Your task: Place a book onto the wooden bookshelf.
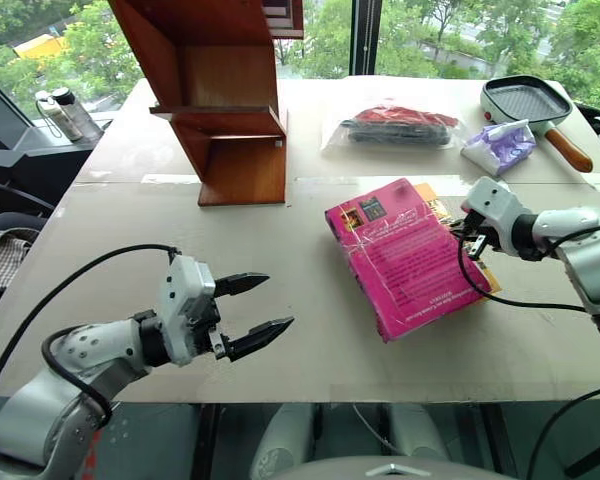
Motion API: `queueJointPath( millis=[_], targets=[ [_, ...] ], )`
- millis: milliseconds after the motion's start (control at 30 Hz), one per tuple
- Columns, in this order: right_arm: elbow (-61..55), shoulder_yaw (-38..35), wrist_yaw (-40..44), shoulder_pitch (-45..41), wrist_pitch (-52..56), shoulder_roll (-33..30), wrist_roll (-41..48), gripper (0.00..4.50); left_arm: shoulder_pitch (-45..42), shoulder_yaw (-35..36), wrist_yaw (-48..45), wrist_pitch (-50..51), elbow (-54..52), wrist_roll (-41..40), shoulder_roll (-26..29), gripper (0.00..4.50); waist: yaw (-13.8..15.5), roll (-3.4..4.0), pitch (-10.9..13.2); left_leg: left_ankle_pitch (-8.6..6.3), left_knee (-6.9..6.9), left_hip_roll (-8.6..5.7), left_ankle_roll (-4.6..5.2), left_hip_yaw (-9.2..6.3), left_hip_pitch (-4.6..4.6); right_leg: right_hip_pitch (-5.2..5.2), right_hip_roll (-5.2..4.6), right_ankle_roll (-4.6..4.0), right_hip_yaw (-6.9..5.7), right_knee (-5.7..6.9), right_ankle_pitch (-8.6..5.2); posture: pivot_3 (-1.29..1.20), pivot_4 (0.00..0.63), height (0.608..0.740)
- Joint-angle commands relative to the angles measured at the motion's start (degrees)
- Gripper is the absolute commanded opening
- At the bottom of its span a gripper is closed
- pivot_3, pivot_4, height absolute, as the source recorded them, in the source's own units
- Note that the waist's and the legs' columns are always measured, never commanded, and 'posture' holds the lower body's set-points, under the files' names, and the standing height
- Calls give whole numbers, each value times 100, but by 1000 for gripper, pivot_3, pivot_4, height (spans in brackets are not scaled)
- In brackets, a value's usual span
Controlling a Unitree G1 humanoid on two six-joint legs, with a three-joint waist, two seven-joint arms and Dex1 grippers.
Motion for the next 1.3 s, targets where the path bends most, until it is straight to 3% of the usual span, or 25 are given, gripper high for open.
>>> queueJointPath(
  millis=[33,100,233,267,533,833,1267,1300],
  targets=[
    [-499,-1679,914,890,-539,-283,1117,1809,-361,119,954,1127,157,-1879,-81,4490,39,-3,-2,-1,0,1,2,-7,-3,0,0,0,-4,0,0,0,150,740],
    [-825,-2616,1428,1721,-735,-289,1614,2682,-673,32,1602,1517,640,-2799,-208,4490,25,1,-3,-2,2,8,2,-4,3,2,4,1,-2,5,0,0,150,740],
    [-1665,-3679,1893,2899,-626,-193,2397,4384,-1337,-299,2823,1818,1614,-4314,-443,4490,62,15,-10,-2,4,8,3,-8,14,6,6,0,-3,20,0,0,150,740],
    [-1968,-3922,1964,3201,-513,-126,2649,4480,-1552,-467,3175,1894,1918,-4642,-543,4490,50,16,-11,-2,9,8,3,-6,15,6,7,1,0,25,1,0,150,740],
    [-3218,-4782,1568,4322,-72,307,3757,4480,-2792,-1342,4792,1856,3589,-6123,-1454,4490,55,7,-21,-1,23,0,2,1,54,41,7,1,11,37,1,0,150,740],
    [-3035,-5088,1517,4490,-187,207,4084,4480,-3795,-1610,4777,2185,5082,-5598,-2474,4490,87,-2,-22,2,26,-5,-3,1,50,42,8,1,8,31,1,0,150,740],
    [-2329,-4922,1994,3914,-226,-481,4228,4480,-4749,-1464,3310,2766,6466,-3564,-3190,4490,82,-3,-21,12,26,-12,-18,0,42,43,8,1,3,21,0,0,150,740],
    [-2275,-4884,2042,3861,-234,-519,4222,4496,-4762,-1436,3206,2803,6483,-3445,-3225,4236,83,-3,-21,12,26,-11,-19,-1,42,43,8,1,2,21,0,0,150,740]
  ],
)
